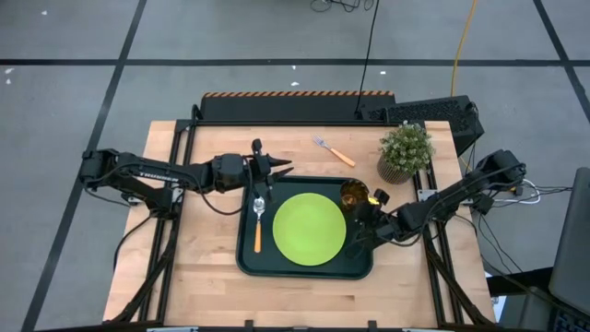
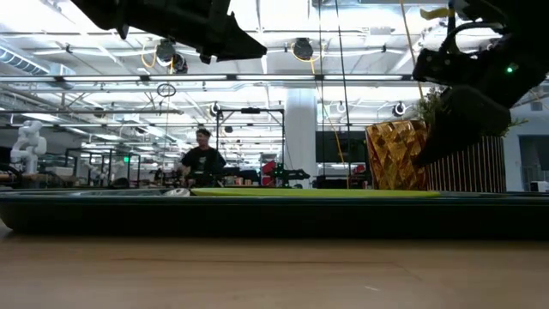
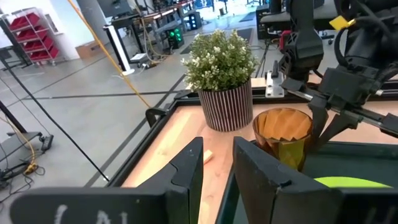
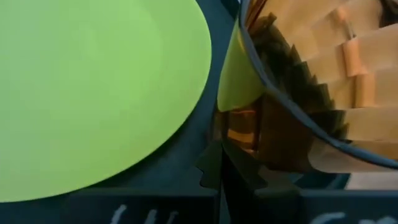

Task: Pick and place plate/cup/fork/spoon on tray
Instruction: Adjust the brown glass cup on the black tray

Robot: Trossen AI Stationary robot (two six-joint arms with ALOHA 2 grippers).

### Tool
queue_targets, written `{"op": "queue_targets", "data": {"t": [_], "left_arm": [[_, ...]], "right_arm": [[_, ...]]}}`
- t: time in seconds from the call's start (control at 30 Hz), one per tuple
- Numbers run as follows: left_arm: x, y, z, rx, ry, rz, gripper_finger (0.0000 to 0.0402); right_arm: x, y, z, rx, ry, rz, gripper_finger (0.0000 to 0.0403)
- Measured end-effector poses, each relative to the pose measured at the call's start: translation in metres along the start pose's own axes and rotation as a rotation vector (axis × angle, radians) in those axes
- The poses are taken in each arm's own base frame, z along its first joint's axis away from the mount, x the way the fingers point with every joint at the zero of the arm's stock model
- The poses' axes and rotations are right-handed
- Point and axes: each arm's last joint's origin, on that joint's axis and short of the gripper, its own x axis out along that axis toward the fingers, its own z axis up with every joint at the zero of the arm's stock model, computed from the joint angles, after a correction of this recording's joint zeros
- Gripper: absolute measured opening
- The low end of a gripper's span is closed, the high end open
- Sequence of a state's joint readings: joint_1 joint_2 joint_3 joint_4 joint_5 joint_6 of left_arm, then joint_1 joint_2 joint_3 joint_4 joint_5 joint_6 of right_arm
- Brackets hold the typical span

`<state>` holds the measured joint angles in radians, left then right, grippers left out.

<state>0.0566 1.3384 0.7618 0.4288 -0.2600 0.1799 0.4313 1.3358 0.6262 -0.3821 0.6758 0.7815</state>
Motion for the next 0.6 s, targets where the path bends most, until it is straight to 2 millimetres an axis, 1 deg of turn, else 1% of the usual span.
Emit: {"op": "queue_targets", "data": {"t": [0.13,0.6], "left_arm": [[0.0,0.0,0.0001,0.0,0.0,0.0,0.009],[0.0,-0.0002,-0.0009,0.006,0.01,-0.002,0.009]], "right_arm": [[0.0024,-0.0003,-0.003,0.005,-0.012,0.011,0.0],[0.0055,-0.0045,0.0003,0.001,-0.027,-0.028,0.0]]}}
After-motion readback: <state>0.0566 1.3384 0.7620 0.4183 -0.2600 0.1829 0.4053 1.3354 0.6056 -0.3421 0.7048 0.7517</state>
